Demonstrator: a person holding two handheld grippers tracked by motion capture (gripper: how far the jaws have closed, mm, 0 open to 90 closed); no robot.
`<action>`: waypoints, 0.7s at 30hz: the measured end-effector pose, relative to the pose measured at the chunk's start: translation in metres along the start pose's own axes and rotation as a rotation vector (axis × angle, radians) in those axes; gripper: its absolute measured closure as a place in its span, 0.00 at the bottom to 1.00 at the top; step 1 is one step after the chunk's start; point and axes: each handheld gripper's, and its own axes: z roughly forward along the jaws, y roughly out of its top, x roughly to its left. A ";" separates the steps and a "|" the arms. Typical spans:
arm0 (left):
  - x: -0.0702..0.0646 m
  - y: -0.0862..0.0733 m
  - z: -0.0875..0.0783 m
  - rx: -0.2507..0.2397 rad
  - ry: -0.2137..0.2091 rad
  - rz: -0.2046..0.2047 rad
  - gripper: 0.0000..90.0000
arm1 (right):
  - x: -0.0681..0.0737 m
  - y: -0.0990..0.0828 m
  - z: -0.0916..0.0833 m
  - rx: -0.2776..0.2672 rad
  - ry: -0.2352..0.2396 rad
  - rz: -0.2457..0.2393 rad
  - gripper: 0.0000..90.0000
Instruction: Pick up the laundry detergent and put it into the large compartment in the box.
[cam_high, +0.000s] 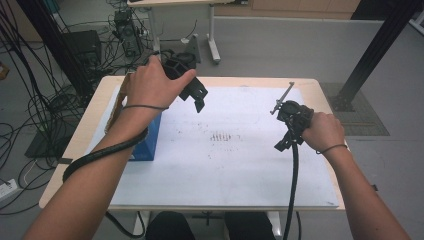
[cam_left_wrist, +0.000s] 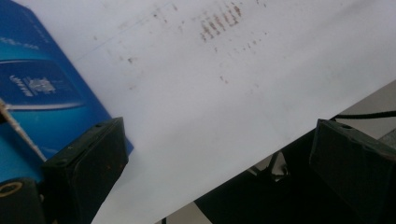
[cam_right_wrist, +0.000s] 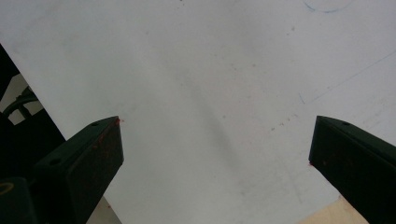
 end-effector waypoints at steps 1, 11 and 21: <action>-0.002 0.001 0.001 0.001 -0.004 0.007 0.05 | 0.000 0.000 0.000 -0.001 0.000 0.000 0.03; -0.024 0.005 0.010 0.006 -0.024 0.070 0.05 | 0.002 0.001 0.000 -0.003 0.000 -0.003 0.03; -0.039 0.011 0.022 0.028 -0.034 0.105 0.05 | 0.002 0.001 0.001 -0.003 0.002 -0.002 0.03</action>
